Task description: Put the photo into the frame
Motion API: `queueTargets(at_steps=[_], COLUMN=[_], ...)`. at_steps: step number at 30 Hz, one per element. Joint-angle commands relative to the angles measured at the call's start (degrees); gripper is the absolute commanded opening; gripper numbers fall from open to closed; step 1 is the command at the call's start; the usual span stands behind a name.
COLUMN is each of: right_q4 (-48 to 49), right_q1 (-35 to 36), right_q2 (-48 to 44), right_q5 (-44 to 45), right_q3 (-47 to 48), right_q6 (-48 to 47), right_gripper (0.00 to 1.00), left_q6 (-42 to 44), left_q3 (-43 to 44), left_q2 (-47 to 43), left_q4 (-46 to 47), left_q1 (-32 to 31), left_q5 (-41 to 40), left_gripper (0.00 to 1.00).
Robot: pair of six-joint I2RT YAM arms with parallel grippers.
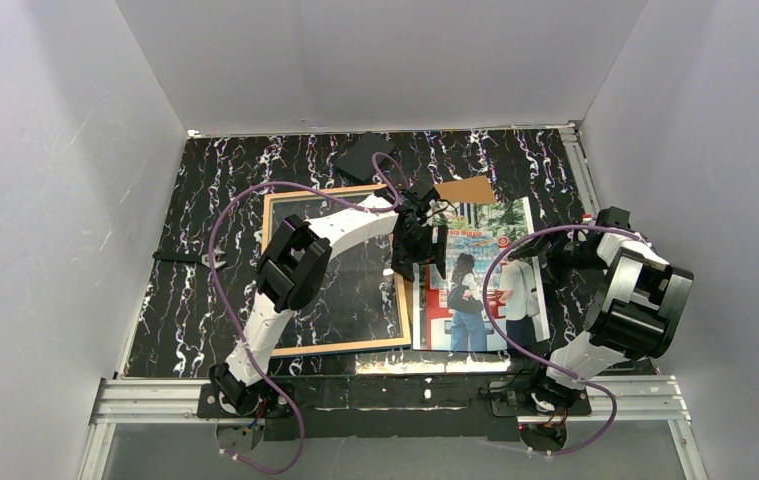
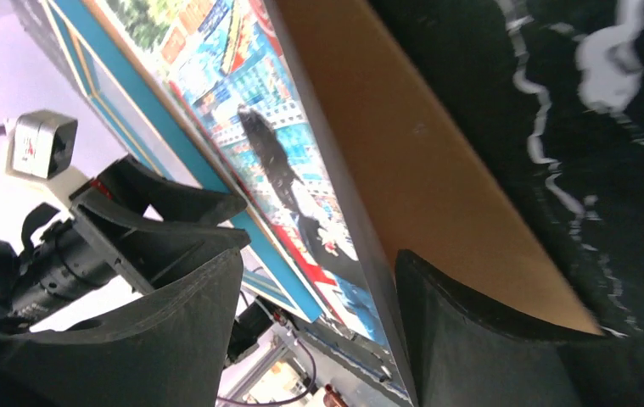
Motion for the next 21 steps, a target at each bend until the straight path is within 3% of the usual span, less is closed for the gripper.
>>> queueTargets(at_steps=[1,5,10,16,21], right_q4=[0.26,0.41,-1.50,-7.27,-13.50], right_q1=[1.52,1.61,2.42,5.55,10.63], right_q2=[-2.77,-3.09,-5.14,-13.35,-18.53], right_q5=[-7.22,-7.94,-7.81,-0.78,5.39], right_q3=[-1.52,-2.13,-1.38,3.84,12.08], right_q6=[0.37,-0.21,-0.13,1.83,2.98], right_gripper=[0.73,0.71,0.48,0.10,0.03], left_q6=[1.57,1.56,1.85,4.39,5.81], left_q3=[-1.87,-2.72,-3.51,-6.62,-11.49], left_q2=[0.82,0.42,-0.85,-9.06,-20.20], left_q4=[-4.75,-4.32,-3.87,-1.90,0.70], left_q1=[-0.14,-0.09,-0.13,-0.16,-0.13], left_q5=[1.12,1.45,2.08,1.53,0.33], left_gripper=[0.75,0.75,0.75,0.80,0.83])
